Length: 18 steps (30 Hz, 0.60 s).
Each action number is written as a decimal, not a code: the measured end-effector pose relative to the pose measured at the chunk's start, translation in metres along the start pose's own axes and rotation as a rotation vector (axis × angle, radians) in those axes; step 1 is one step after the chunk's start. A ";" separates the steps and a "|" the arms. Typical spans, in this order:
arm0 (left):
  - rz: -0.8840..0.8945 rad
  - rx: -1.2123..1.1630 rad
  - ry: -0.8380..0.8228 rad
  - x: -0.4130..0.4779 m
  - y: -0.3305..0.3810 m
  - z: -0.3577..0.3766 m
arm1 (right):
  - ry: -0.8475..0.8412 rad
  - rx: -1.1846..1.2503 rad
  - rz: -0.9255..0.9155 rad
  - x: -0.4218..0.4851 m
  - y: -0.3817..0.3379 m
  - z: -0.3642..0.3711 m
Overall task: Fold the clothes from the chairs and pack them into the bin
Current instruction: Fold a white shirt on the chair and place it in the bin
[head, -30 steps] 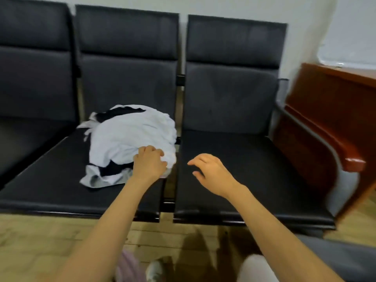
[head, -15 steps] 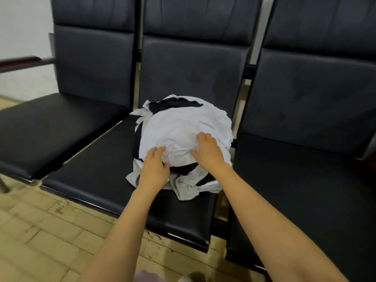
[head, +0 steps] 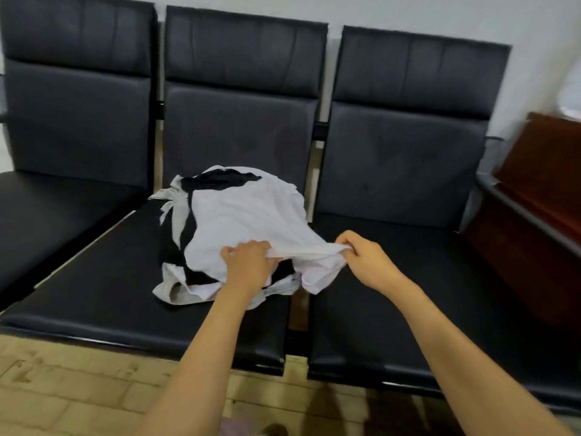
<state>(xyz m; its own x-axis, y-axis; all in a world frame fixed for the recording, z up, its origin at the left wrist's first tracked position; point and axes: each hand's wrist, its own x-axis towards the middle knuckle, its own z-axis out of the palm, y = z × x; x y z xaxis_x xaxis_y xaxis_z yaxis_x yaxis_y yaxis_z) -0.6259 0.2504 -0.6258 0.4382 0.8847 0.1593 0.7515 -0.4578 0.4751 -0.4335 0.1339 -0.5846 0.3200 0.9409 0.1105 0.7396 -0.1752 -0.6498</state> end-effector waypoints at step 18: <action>0.186 0.314 -0.668 -0.032 0.100 0.076 | -0.358 -0.286 0.392 -0.071 0.116 -0.024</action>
<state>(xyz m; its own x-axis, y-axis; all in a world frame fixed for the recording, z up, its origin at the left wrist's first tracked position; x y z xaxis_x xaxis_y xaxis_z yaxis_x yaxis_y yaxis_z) -0.5275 0.1693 -0.6490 0.7014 0.5950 -0.3923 0.6976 -0.6859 0.2070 -0.3561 0.0400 -0.6497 0.4183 0.8208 -0.3889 0.7527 -0.5529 -0.3574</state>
